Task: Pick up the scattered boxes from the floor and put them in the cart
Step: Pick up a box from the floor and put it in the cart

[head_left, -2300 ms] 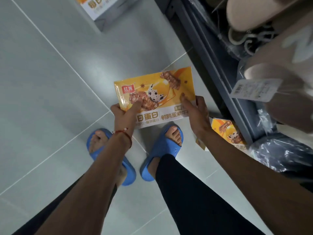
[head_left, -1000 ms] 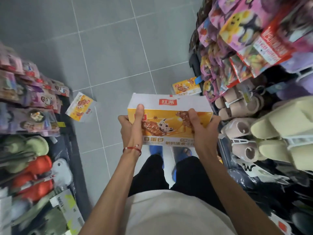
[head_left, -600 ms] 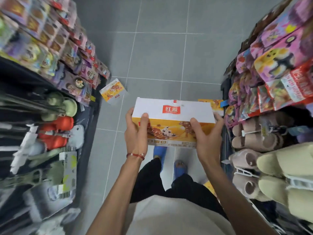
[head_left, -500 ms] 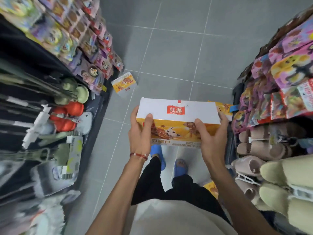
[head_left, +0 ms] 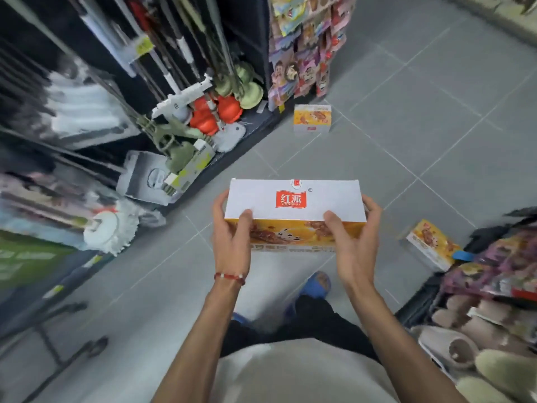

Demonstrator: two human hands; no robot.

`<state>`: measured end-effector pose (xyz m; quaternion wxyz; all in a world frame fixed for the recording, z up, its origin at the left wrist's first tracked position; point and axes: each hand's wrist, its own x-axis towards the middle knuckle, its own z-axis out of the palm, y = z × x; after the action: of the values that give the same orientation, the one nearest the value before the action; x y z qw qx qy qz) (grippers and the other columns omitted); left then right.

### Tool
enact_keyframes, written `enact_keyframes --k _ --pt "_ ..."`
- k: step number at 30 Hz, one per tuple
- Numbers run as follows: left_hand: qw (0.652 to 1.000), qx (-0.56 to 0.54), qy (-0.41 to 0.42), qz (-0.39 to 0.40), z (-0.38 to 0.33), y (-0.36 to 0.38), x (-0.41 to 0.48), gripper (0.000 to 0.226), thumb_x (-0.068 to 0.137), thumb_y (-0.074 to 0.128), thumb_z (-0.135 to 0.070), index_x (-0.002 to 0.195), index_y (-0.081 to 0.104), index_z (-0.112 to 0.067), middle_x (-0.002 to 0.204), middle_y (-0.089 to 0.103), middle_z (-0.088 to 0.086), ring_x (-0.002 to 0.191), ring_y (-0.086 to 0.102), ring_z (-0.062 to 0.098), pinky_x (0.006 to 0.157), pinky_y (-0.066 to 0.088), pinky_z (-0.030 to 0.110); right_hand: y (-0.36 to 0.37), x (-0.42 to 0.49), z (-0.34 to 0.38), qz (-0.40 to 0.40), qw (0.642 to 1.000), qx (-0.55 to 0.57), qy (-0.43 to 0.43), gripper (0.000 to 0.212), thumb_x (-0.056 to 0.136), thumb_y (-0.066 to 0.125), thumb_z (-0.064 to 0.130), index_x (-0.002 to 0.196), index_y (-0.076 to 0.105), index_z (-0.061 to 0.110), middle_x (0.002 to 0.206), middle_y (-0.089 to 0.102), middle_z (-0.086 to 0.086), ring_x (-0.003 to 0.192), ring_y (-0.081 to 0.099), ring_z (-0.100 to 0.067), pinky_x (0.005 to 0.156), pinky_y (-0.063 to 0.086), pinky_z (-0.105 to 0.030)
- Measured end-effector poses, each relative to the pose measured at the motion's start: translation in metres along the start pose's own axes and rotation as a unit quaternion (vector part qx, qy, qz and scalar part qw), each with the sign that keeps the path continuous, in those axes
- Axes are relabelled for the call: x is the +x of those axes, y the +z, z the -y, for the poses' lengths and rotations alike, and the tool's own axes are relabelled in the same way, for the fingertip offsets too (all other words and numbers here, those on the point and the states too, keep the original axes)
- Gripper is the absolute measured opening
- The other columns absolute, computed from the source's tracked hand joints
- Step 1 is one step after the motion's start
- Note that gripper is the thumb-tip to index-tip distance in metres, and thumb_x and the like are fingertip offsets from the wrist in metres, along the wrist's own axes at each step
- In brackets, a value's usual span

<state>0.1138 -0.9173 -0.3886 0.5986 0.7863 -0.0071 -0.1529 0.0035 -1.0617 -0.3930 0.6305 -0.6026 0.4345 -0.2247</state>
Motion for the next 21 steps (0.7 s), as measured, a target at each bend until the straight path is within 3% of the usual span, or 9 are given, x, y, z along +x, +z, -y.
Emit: enact_keyframes --k 6,11,15,18,21 --pt "0.989 -0.054 -0.041 -0.132 0.037 -0.143 -0.041 0.049 0.082 0.051 -0.026 0.130 0.041 -0.028 0.104 0.067 -0.002 0.080 0.065 0.004 0.067 0.049 0.020 0.095 -0.082 -0.003 0.126 0.989 -0.070 -0.030 0.057 0.090 0.079 0.023 0.133 0.042 0.029 0.113 0.067 0.020 0.095 0.069 0.008 0.072 0.057 -0.014" --pt "0.968 -0.064 -0.055 -0.237 0.068 -0.265 -0.092 0.048 0.080 0.054 -0.023 0.127 0.043 -0.022 0.105 0.066 -0.002 0.073 0.063 -0.003 0.060 0.048 0.014 0.178 -0.170 -0.017 0.230 0.966 -0.096 -0.062 0.057 0.091 0.078 0.017 0.137 0.045 0.030 0.117 0.065 0.023 0.094 0.066 0.014 0.071 0.051 -0.008" --pt "0.937 -0.077 -0.076 -0.332 0.090 -0.342 -0.134 0.047 0.080 0.053 -0.018 0.126 0.043 -0.019 0.099 0.066 -0.011 0.072 0.064 -0.002 0.058 0.048 0.015 0.240 -0.231 -0.029 0.326 0.936 -0.108 -0.077 0.064 0.091 0.078 0.014 0.147 0.048 0.025 0.124 0.065 0.024 0.101 0.063 0.015 0.077 0.049 -0.005" --pt "0.909 -0.085 -0.100 -0.395 0.108 -0.387 -0.161 0.041 0.087 0.057 -0.007 0.124 0.041 -0.016 0.102 0.060 -0.019 0.076 0.063 -0.011 0.061 0.050 0.018 0.280 -0.272 -0.036 0.395 0.906 -0.125 -0.090 0.064 0.091 0.077 0.013 0.146 0.047 0.026 0.125 0.064 0.022 0.104 0.062 0.015 0.079 0.050 -0.007" --pt "0.879 -0.090 -0.132 -0.450 0.126 -0.420 -0.184 0.039 0.085 0.054 -0.019 0.121 0.039 -0.025 0.110 0.063 -0.015 0.081 0.064 -0.011 0.067 0.054 0.022 0.313 -0.306 -0.042 0.453 0.875 -0.140 -0.097 0.061 0.091 0.076 0.010 0.143 0.047 0.025 0.119 0.062 0.027 0.101 0.060 0.019 0.075 0.050 -0.005"
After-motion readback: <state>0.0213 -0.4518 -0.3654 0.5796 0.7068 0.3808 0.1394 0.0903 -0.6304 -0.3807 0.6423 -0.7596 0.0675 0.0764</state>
